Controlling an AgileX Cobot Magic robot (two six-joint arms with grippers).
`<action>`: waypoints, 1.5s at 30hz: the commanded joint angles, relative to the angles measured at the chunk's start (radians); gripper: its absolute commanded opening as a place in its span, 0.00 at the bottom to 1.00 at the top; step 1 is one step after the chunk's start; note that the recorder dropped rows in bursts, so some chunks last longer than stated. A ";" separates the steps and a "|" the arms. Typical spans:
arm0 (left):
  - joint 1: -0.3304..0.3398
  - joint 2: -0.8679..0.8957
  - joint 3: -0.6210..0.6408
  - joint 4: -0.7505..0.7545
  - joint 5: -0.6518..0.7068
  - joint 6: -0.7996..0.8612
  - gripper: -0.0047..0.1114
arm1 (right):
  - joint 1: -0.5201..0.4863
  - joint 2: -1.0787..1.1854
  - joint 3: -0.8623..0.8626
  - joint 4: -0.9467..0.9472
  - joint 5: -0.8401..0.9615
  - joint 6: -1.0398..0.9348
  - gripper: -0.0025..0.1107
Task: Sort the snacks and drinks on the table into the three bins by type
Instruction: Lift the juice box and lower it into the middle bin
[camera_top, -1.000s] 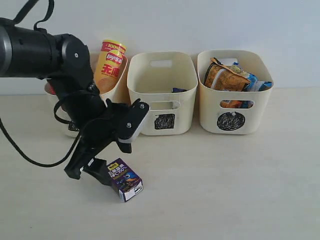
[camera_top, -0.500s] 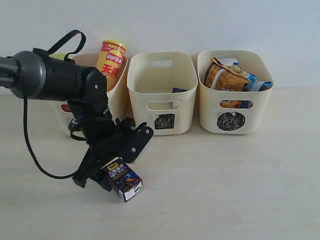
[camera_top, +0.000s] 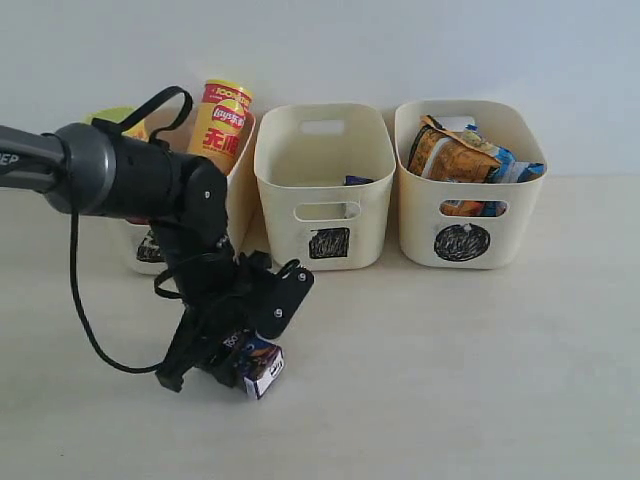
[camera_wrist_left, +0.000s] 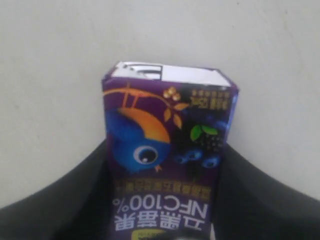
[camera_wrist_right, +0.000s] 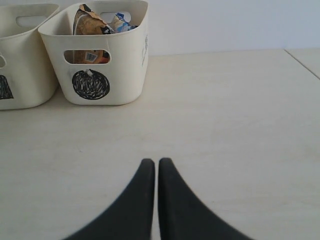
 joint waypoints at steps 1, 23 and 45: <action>-0.005 -0.051 -0.002 -0.010 0.006 -0.050 0.08 | 0.004 -0.005 0.005 -0.005 -0.003 0.000 0.02; -0.005 -0.128 -0.226 -1.025 -0.851 -0.263 0.08 | 0.010 -0.005 0.005 -0.002 -0.008 0.000 0.02; -0.003 0.091 -0.332 -1.221 -0.857 -0.263 0.44 | 0.010 -0.005 0.005 -0.002 -0.008 0.000 0.02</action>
